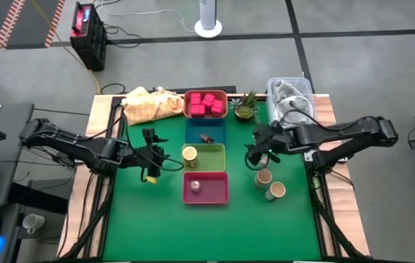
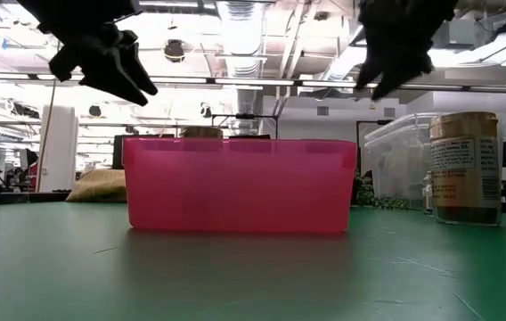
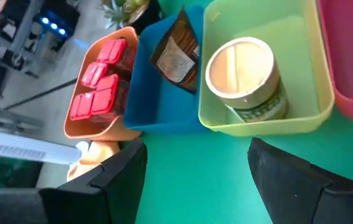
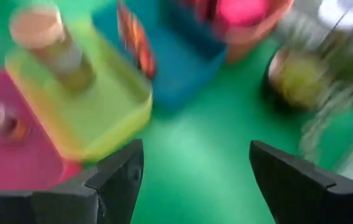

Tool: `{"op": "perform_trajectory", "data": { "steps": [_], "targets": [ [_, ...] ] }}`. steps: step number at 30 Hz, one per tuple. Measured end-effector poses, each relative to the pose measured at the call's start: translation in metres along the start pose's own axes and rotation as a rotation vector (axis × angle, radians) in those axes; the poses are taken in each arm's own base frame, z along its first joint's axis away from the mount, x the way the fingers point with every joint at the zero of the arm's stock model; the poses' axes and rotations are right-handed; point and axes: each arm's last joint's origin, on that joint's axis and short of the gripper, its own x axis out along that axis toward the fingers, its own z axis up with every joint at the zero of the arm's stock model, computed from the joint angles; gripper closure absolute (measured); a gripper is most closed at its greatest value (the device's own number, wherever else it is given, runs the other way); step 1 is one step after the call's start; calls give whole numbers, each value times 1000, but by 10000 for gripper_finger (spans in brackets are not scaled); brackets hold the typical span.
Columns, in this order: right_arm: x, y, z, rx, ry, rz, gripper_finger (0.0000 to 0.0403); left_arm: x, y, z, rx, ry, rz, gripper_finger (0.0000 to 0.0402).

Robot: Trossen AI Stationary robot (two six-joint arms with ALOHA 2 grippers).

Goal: Sort spices by type
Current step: Put the top golden seasoning bottle into the yellow bin

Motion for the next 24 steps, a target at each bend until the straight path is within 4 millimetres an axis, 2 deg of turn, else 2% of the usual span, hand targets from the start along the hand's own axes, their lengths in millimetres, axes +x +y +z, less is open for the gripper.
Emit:
{"op": "perform_trajectory", "data": {
  "steps": [4, 13, 19, 24],
  "targets": [
    [9, 10, -6, 5, 170, 118, 88, 2, 3, 0, -35, 3, 10, 136],
    [3, 44, -25, 5, 251, 190, 88, 2, 4, 1, -44, -3, 12, 136],
    [5, 37, -41, -19, 388, 53, 88, 2, 4, 1, -36, -9, 14, 136],
    [1, 33, -40, -16, 461, 43, 88, 2, 4, 2, -43, -19, 16, 136]
  ]
}}
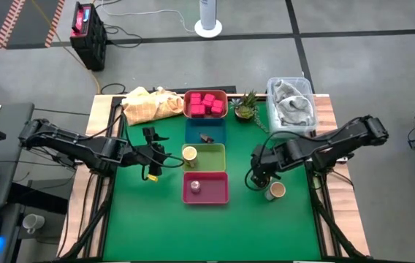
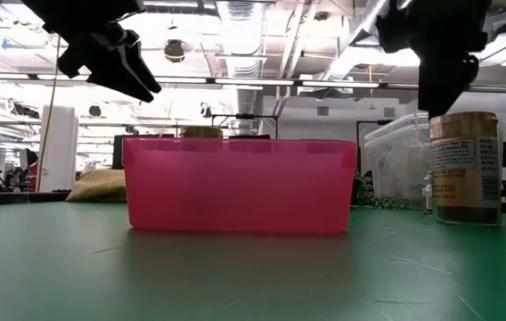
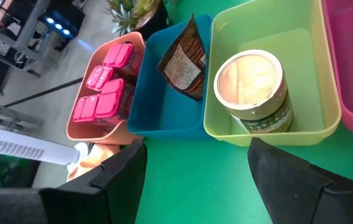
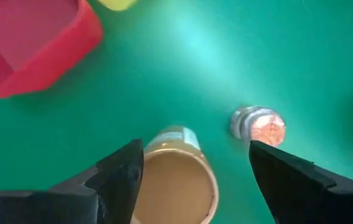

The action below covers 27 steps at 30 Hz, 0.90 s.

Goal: Sort spices by type
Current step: Put the top golden seasoning bottle into the yellow bin

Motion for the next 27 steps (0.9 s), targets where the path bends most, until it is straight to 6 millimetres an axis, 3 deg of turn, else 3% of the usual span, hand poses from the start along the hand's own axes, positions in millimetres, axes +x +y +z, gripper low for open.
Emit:
{"op": "perform_trajectory", "data": {
  "steps": [10, 20, 27],
  "targets": [
    [-3, 9, -5, -38, 3, 20, 83, 0, 0, 0, 0, -1, 0, 136],
    [0, 9, -5, -40, 55, 48, 11, 0, 0, 1, 0, -6, 1, 136],
    [8, 7, 2, 6, 157, 81, 5, 0, 0, 0, 1, -2, 1, 136]
  ]
}}
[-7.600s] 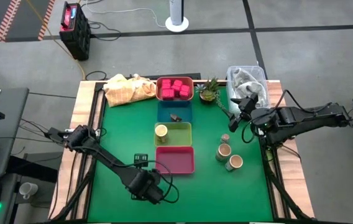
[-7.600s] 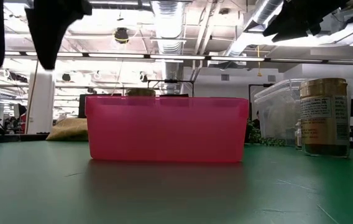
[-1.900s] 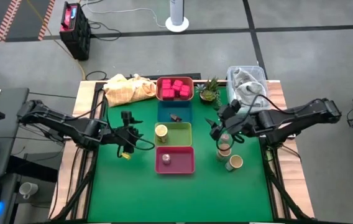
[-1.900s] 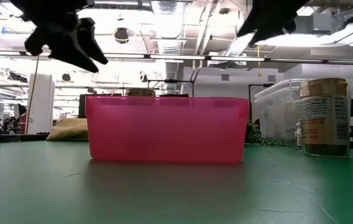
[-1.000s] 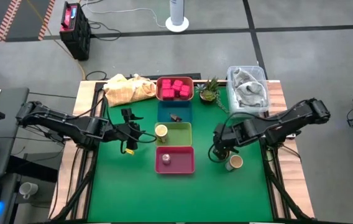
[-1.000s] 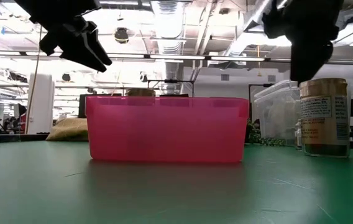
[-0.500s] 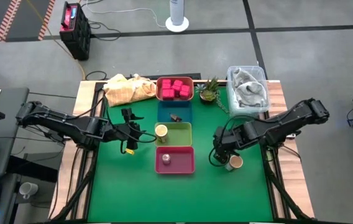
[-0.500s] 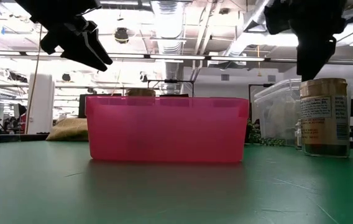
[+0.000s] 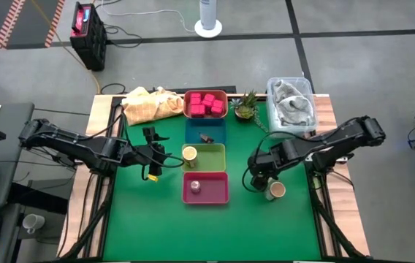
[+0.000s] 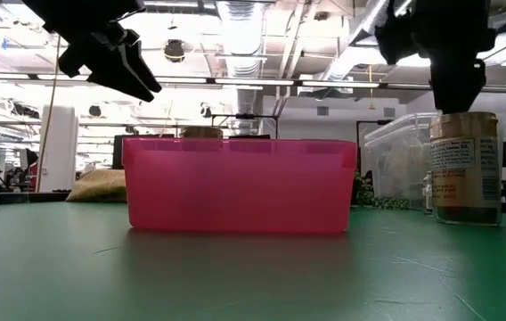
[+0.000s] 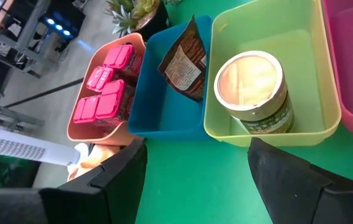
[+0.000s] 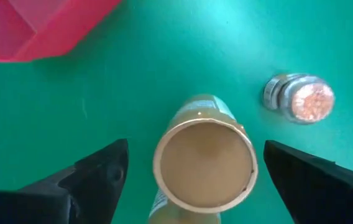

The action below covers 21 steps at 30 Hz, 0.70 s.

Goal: Sort spices by type
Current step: Put the top golden seasoning bottle into the yellow bin

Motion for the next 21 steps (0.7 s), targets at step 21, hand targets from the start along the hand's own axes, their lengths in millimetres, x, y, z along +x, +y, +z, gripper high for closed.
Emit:
{"op": "perform_trajectory", "data": {
  "steps": [21],
  "targets": [
    [49, 2, 13, -30, 256, -104, 101, 4, 5, -2, -10, 23, 23, 136]
  ]
}}
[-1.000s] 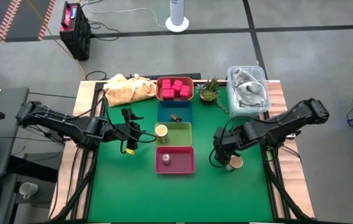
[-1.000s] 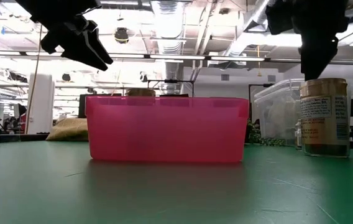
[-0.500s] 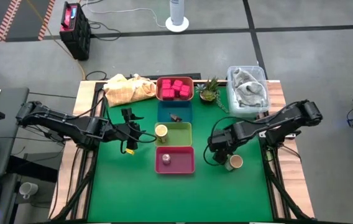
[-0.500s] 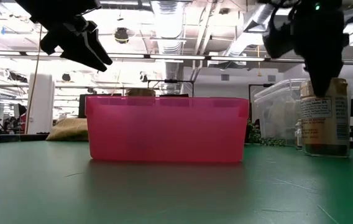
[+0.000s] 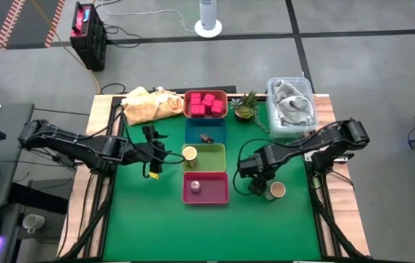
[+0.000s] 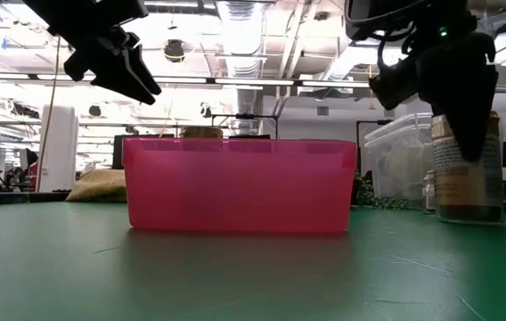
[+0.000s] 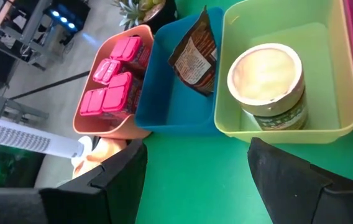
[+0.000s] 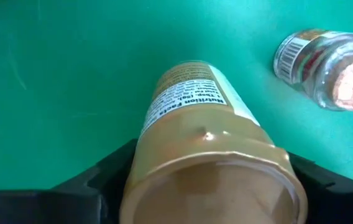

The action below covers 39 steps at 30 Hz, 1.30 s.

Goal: Sort spices by type
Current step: Put the top golden seasoning bottle into the yellow bin

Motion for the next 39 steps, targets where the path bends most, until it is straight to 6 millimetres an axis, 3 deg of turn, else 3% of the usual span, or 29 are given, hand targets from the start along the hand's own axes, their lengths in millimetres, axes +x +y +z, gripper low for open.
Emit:
{"op": "perform_trajectory", "data": {
  "steps": [9, 18, 31, 39],
  "targets": [
    [-41, 6, 23, -69, -136, 97, 101, 2, 3, -1, -33, 7, 5, 136],
    [-97, 1, 51, -153, -262, -9, 97, 2, 3, -1, -106, 8, 3, 136],
    [-102, 41, 124, -457, -308, -91, 94, 2, 2, -8, -208, 71, -2, 136],
    [-88, 39, 157, -543, -349, -102, 93, -11, 9, -11, -273, 44, -1, 136]
  ]
}}
